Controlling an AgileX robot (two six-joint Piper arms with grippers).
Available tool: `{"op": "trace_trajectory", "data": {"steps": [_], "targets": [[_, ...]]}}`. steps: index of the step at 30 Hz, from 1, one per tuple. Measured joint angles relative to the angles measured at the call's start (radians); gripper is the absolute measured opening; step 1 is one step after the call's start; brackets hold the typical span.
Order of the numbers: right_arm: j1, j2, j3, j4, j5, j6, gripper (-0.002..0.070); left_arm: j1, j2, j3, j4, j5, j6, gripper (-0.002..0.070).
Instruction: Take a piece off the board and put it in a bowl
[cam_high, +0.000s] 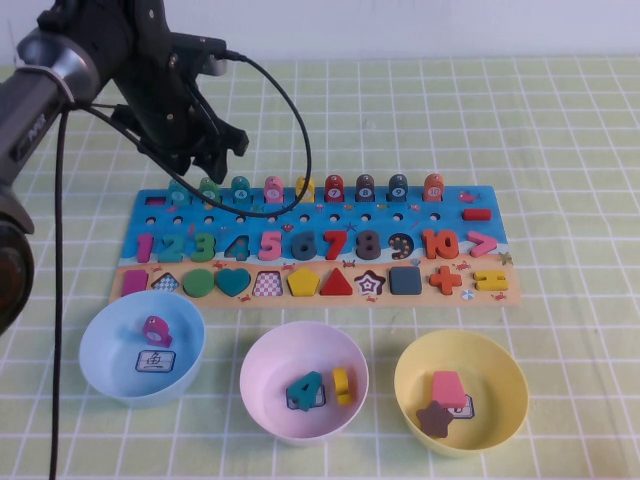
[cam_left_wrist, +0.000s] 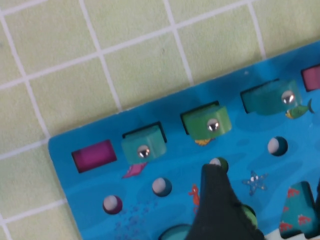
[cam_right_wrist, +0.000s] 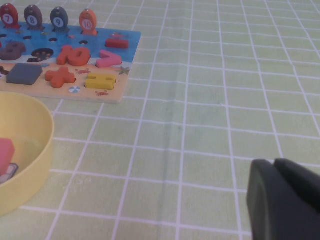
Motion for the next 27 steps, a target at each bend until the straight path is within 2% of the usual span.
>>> {"op": "trace_trajectory", "data": {"steps": [17, 27], "targets": [[0.0, 0.0, 0.0, 0.0, 0.0, 0.0, -0.0017, 0.0, 0.049, -0.007, -0.002, -0.063, 0.0, 0.0356], [0.0, 0.0, 0.0, 0.0, 0.0, 0.0, -0.0017, 0.005, 0.067, -0.007, -0.002, -0.085, 0.0, 0.0329]]}}
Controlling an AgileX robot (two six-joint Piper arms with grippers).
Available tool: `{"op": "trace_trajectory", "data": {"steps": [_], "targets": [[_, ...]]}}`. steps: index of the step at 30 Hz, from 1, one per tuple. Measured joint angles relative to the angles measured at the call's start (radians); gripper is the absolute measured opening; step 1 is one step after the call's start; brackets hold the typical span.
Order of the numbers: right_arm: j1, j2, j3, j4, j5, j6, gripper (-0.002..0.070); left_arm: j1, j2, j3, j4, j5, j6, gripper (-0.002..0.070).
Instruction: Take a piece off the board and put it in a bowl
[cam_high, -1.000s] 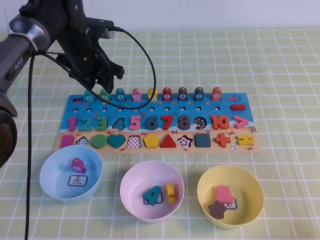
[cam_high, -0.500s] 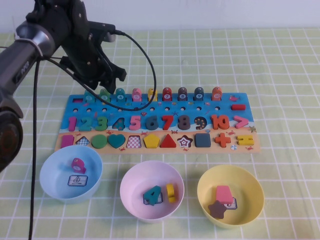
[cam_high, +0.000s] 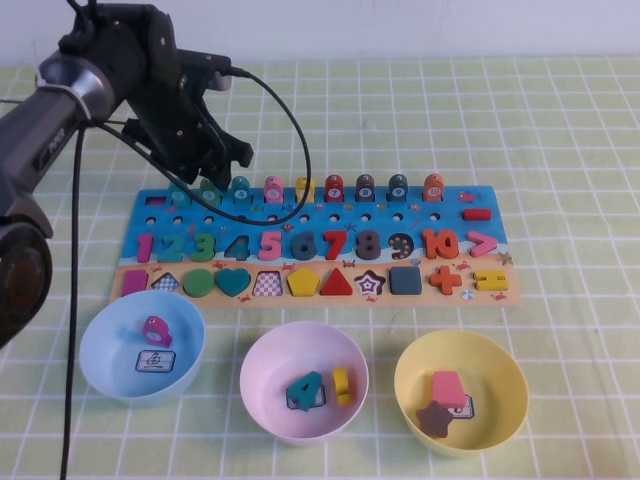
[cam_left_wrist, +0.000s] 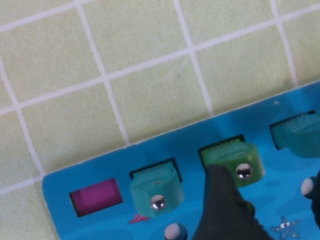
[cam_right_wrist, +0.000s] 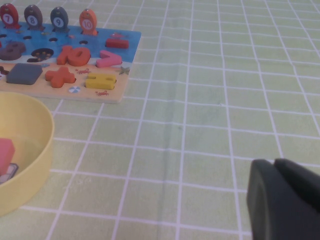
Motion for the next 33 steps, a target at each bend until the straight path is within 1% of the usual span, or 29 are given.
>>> {"op": "trace_trajectory", "data": {"steps": [24, 33], "targets": [[0.0, 0.0, 0.0, 0.002, 0.0, 0.0, -0.0017, 0.009, 0.002, 0.0, 0.002, -0.015, 0.0, 0.0328], [0.0, 0.0, 0.0, 0.002, 0.0, 0.0, -0.0017, 0.009, 0.041, -0.002, -0.028, -0.015, 0.0, 0.0328]]}}
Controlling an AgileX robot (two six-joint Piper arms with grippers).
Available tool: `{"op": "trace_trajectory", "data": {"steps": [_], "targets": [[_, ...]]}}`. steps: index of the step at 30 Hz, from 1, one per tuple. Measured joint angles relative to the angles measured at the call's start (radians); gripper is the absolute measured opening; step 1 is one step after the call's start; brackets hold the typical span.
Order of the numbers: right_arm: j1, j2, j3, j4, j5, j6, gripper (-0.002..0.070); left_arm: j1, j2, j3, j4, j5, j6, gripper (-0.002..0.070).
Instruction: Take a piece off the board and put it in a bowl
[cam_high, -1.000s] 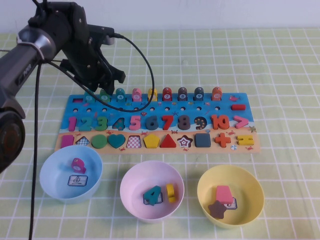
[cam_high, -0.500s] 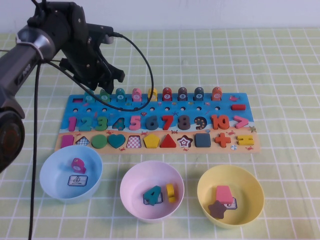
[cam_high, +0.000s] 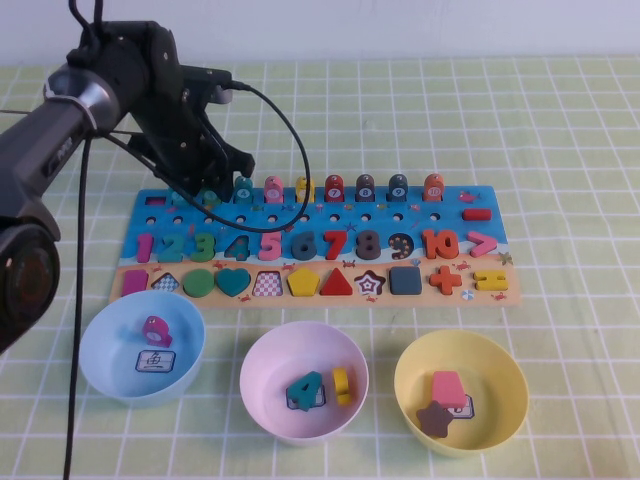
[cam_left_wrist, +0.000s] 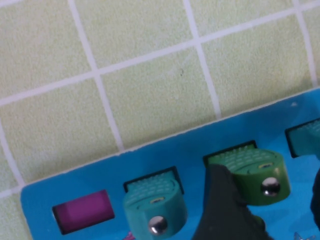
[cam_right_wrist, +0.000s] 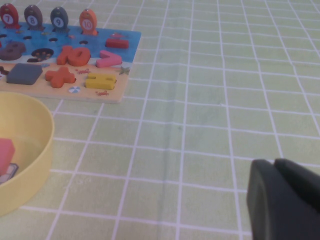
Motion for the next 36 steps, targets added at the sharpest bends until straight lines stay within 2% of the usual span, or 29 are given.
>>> {"op": "trace_trajectory", "data": {"steps": [22, 30, 36], "targets": [[0.0, 0.0, 0.0, 0.0, 0.0, 0.0, -0.0017, 0.009, 0.0, 0.0, 0.01, -0.019, 0.001, 0.0325], [0.0, 0.0, 0.0, 0.0, 0.0, 0.0, -0.0017, 0.009, 0.0, 0.0, 0.01, -0.022, 0.001, 0.0244], [0.0, 0.0, 0.0, 0.0, 0.0, 0.0, -0.0017, 0.01, 0.0, 0.0, 0.01, -0.023, 0.002, 0.0225]]}}
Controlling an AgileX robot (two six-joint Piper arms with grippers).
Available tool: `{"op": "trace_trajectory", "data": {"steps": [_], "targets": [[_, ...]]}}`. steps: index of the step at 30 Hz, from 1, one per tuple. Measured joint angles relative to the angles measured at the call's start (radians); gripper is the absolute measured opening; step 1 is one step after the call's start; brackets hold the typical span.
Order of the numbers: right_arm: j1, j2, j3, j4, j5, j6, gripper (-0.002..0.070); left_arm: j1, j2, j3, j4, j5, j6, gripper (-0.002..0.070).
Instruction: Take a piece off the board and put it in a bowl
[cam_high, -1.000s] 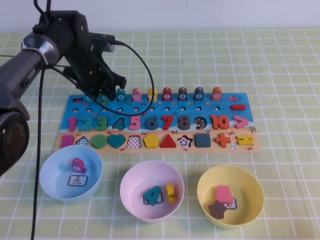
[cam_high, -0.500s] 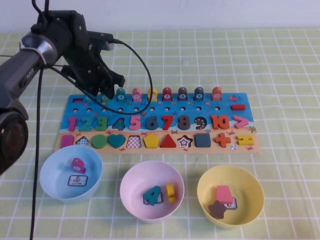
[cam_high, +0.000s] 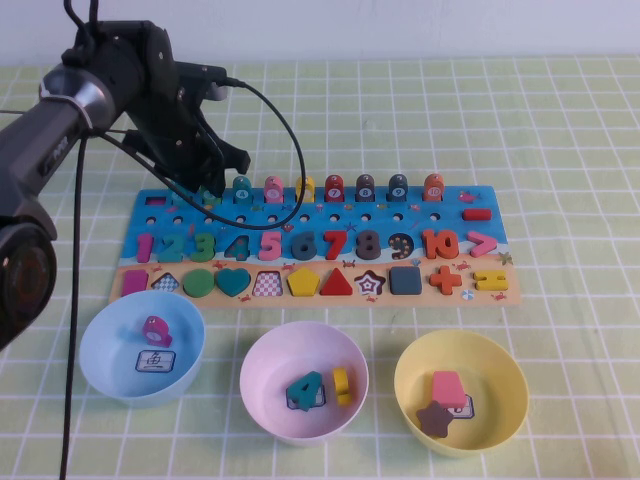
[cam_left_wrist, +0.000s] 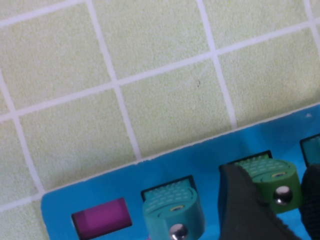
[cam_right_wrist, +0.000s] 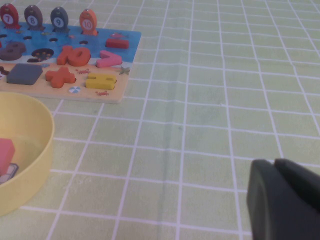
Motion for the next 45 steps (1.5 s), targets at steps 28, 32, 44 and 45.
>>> {"op": "trace_trajectory", "data": {"steps": [28, 32, 44, 45], "targets": [[0.0, 0.0, 0.0, 0.0, 0.0, 0.0, -0.0017, -0.025, -0.041, -0.041, 0.018, 0.028, 0.043, 0.0223], [0.0, 0.0, 0.0, 0.0, 0.0, 0.0, -0.0017, -0.025, -0.041, -0.041, 0.043, 0.018, 0.047, 0.0237], [0.0, -0.002, 0.0, 0.0, 0.0, 0.0, -0.0017, -0.022, -0.041, -0.041, 0.041, 0.004, 0.044, 0.0359], [0.0, -0.002, 0.0, 0.0, 0.0, 0.0, -0.0017, -0.02, -0.041, -0.041, 0.041, 0.004, 0.043, 0.036]]}}
